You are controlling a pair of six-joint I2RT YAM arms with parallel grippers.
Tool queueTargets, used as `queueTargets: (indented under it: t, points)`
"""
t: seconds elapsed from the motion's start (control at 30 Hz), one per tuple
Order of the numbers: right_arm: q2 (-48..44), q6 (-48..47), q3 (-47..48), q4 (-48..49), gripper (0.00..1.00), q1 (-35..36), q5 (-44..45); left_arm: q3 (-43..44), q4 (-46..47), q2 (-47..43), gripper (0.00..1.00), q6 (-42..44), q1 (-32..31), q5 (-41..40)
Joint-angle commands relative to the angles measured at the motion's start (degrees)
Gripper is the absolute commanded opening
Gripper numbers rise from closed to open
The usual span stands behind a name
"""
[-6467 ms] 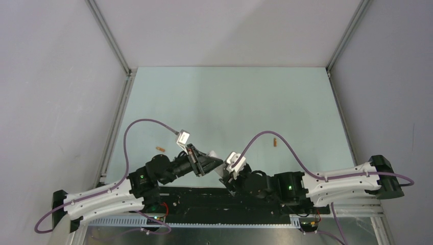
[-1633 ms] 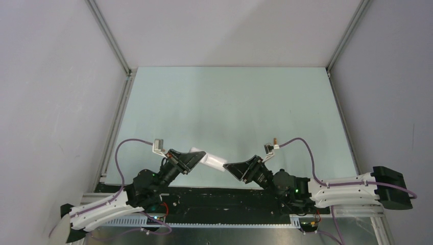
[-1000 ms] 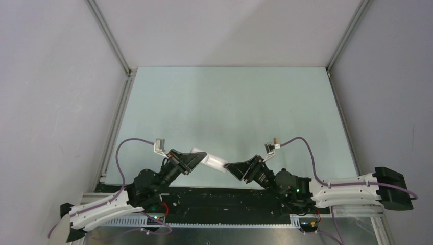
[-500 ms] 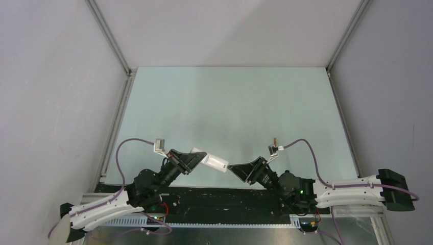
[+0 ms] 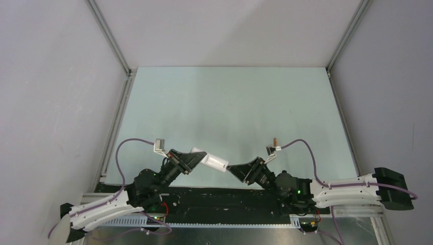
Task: Load the batteries into the remote control
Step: Remove the battery cover from the remote control.
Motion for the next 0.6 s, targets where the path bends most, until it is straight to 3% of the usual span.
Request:
queueTargets:
  t: [0.0,0.57]
  points:
    - [1.31,0.43,0.32,2.91,0.49,-0.43,0.92,0.6,2.72,0.24,0.0,-0.5,0.1,0.1]
    - [2.99,0.5,1.1,3.61,0.5,-2.18,-0.37,0.89,2.92,0.6,0.0,-0.32,0.1,0.15]
